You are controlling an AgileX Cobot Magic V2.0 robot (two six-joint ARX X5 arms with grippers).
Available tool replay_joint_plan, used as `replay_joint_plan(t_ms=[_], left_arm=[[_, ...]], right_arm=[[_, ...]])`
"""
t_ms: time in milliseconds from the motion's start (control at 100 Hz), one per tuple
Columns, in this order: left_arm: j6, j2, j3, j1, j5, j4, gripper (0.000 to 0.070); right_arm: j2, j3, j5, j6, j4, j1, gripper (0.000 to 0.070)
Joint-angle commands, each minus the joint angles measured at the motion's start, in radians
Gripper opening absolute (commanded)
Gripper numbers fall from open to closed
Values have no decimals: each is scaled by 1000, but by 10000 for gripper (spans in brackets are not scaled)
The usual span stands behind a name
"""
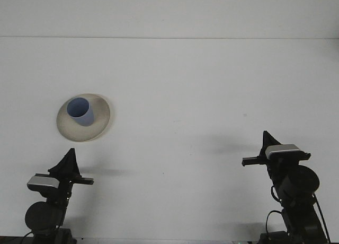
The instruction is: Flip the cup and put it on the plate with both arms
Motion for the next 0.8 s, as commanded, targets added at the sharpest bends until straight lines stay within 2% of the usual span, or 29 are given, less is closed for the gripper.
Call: replay_joint_plan(t_ms=[0, 420, 790], left_arm=[[4, -1, -20, 0, -5, 10, 11], [4, -1, -20, 0, -5, 10, 11], [4, -1, -20, 0, -5, 10, 11]], right_arm=[[2, 10, -1, -11, 11, 1, 0], [-5, 8, 2, -11, 6, 1, 0], [-248, -80, -2, -11, 11, -69, 0]])
